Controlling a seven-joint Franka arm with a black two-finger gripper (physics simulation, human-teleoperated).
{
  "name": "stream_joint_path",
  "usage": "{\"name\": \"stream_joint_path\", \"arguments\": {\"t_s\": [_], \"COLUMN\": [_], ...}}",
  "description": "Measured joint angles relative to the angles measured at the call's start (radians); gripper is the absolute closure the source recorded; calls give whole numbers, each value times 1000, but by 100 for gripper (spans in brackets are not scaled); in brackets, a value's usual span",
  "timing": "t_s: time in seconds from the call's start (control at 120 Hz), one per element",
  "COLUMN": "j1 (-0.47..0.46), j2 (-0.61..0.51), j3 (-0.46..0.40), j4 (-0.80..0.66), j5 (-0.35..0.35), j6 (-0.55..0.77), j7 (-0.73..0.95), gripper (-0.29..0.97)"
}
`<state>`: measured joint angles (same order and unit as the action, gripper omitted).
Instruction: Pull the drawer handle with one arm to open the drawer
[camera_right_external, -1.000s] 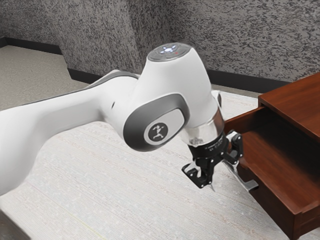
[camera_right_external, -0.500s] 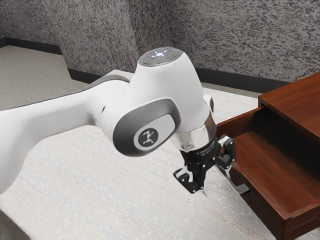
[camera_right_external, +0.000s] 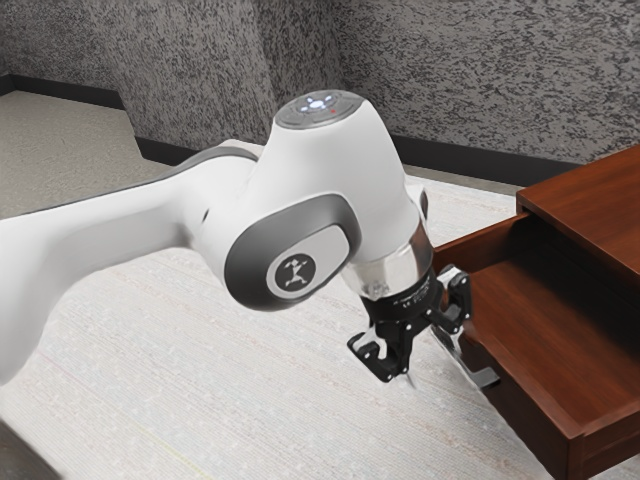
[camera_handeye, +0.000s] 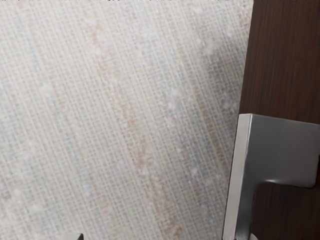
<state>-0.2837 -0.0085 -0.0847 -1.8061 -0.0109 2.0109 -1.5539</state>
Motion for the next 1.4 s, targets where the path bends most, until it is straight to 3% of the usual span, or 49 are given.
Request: {"name": "stream_joint_path", "arguments": {"t_s": [0.483,0.8,0.958,1.067,1.167,1.4], "j1": [16,33,2,-37,32,-1], "j2": [-19,-30,-49,-74,-119,-175], "j3": [-8,-15,0,107,141,151], "j4": [10,123,230,300,262,178], "j5": [50,83,76,49,28,25], "j6": [1,-30,-174,-328,-428,-534], "j7": [7,9,8,8,8,9], "gripper": [32,31,17,10,6,2]}}
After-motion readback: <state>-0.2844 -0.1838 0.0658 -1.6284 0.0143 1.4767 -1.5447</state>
